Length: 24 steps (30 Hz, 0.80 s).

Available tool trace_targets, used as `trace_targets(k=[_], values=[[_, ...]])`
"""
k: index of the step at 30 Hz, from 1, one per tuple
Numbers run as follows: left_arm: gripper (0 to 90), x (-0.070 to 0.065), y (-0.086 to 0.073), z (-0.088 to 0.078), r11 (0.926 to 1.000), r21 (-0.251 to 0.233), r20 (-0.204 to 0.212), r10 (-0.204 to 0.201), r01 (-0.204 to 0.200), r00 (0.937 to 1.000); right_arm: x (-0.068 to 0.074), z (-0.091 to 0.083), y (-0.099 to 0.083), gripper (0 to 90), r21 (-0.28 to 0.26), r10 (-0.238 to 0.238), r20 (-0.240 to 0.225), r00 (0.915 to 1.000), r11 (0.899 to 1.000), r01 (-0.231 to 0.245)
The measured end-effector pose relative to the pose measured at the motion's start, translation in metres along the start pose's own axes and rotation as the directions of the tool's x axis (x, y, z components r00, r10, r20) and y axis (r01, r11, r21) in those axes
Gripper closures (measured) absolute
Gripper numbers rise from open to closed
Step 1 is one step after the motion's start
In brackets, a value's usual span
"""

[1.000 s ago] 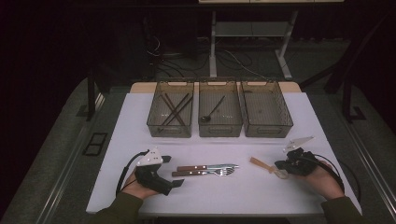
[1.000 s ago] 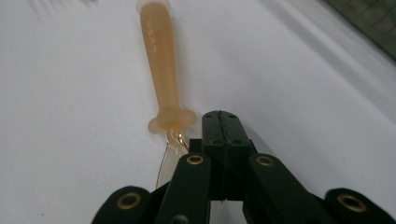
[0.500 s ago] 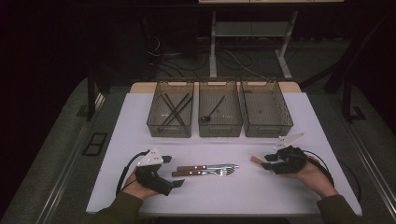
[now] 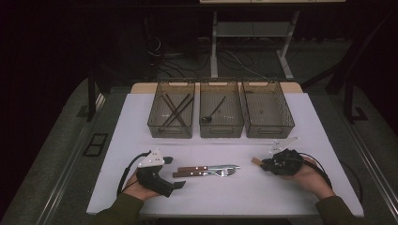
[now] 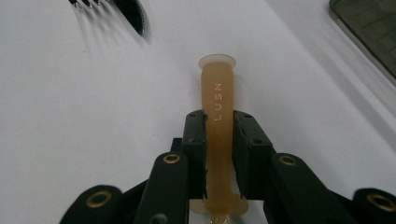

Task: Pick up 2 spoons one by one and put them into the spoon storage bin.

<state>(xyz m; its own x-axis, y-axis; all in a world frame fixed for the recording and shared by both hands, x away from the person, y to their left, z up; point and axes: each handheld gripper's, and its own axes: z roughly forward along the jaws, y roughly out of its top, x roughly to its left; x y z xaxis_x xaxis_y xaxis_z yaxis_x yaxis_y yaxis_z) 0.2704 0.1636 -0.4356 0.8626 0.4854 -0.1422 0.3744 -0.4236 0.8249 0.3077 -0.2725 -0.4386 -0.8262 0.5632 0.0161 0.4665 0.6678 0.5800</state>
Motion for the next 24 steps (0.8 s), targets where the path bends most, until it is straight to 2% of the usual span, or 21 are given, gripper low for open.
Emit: trace_targets(k=[6,12,20,24], values=[[0.8,0.001,0.0,0.001,1.0,0.004,0.009,0.005,-0.005,0.9999,-0.003,-0.002,-0.001,76.0,-0.009,0.013,0.005,0.9999,1.0,-0.013],[0.8,0.0,0.0,0.001,1.0,-0.002,0.017,0.004,-0.004,0.9998,-0.008,-0.01,-0.002,76.0,-0.055,0.054,0.001,0.9985,0.997,-0.054],[0.8,0.0,0.0,0.001,1.0,-0.002,0.028,0.005,-0.005,0.9996,-0.014,-0.018,0.001,76.1,-0.108,0.109,-0.001,0.9941,0.988,-0.108],[0.8,0.0,0.0,0.002,1.0,-0.002,0.032,0.009,-0.009,0.9994,-0.017,-0.022,0.008,76.1,-0.146,0.133,-0.004,0.9911,0.98,-0.132]])
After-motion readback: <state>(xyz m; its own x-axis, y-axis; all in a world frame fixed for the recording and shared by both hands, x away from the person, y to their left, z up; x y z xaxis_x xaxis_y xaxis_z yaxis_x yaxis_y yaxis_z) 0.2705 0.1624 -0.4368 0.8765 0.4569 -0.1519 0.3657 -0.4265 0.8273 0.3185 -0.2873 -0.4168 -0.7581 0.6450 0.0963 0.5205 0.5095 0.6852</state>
